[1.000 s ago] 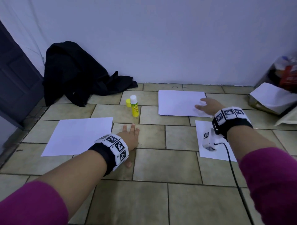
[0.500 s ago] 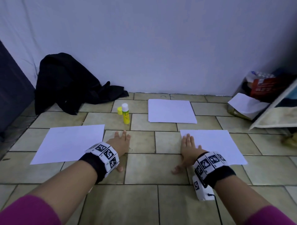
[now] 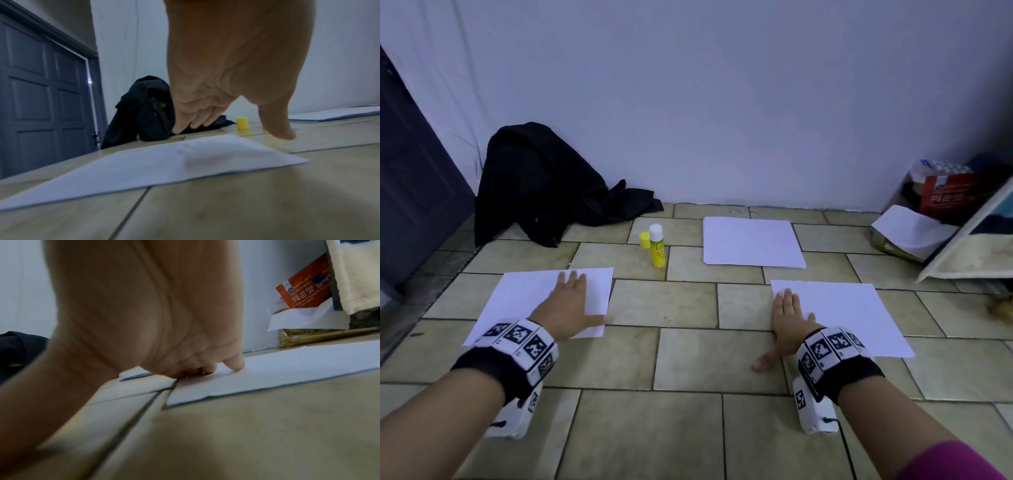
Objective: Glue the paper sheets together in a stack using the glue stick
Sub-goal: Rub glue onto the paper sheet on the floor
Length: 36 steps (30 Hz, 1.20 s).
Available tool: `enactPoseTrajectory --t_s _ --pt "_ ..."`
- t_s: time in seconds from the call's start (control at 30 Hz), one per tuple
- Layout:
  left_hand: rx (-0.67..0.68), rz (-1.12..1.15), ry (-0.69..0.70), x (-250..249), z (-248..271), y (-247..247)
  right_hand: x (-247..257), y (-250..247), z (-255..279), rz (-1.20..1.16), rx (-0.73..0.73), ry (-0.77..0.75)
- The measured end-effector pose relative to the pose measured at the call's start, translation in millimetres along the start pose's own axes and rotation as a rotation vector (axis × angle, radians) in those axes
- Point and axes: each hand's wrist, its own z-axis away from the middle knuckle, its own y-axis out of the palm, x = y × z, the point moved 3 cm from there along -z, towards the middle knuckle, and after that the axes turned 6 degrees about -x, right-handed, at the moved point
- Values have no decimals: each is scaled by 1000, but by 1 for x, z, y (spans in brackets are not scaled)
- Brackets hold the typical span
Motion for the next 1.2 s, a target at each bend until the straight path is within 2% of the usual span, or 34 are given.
enactPoseTrajectory --t_s 0.1,0.23,0.37,0.43,0.53,0.6,0.8,0.87,0.93,1.07,1.2 --pt "94 -46 -49 16 1 7 0 -1 -1 -7 4 4" --pt "38 -110 21 20 1 3 0 -1 0 -9 5 3" --pt "47 -68 -20 25 3 -1 0 -1 1 -3 11 -1" --pt "-30 -20 -54 30 1 -2 -1 -1 1 -1 10 -3" --pt "-259 -3 -161 36 2 -12 -1 -1 1 -1 5 -5" --pt "-407 -7 -155 33 7 -21 -1 -1 1 1 4 -5" --pt "-516 -180 -25 -6 22 -55 -1 0 0 -3 -6 0" --pt "-510 -212 48 -31 34 -60 0 0 0 5 -10 -2" --pt "-439 -262 155 -64 47 -52 0 0 1 8 -9 -4" --pt "-310 -88 402 -131 61 -11 0 -1 1 8 -10 -2" --pt "-137 -101 453 -179 61 23 1 -1 1 -2 -16 -10"
